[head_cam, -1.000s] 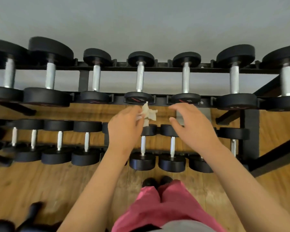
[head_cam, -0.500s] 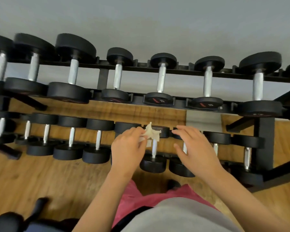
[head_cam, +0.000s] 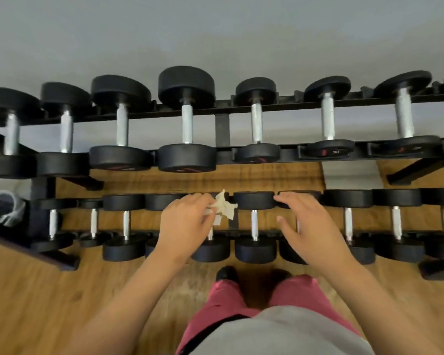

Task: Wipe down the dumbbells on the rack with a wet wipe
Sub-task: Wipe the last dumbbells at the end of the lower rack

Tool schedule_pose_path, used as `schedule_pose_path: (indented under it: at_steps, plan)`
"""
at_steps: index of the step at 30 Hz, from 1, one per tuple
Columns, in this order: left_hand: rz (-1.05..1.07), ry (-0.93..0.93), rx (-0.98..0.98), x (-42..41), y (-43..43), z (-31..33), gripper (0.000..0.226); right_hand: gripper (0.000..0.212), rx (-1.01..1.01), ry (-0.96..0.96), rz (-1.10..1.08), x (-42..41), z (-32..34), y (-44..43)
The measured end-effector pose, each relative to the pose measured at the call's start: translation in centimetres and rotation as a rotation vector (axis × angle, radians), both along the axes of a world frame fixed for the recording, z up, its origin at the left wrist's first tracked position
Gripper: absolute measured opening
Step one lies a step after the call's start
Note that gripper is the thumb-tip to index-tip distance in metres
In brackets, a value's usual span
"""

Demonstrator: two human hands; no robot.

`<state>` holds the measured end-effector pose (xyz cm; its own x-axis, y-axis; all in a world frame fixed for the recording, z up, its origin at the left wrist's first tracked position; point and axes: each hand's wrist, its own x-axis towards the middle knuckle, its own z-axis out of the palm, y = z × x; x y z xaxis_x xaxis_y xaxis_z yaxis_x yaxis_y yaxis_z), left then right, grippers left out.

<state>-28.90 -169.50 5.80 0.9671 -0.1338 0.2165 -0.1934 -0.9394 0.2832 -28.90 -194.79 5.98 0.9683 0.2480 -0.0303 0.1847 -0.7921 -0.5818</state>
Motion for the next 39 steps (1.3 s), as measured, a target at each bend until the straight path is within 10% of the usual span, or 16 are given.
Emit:
schedule_pose_path:
  at_steps: [13,39]
  plan:
    - [0.445,0.074,-0.168,-6.6,7.0,-2.6,0.008,0.028,-0.014,-0.054,0.355,2.0,-0.5,13.5]
    - [1.037,0.134,-0.251,-23.1,54.9,-2.5,0.009,0.033,0.01,-0.083,0.852,-5.5,-2.1,67.8]
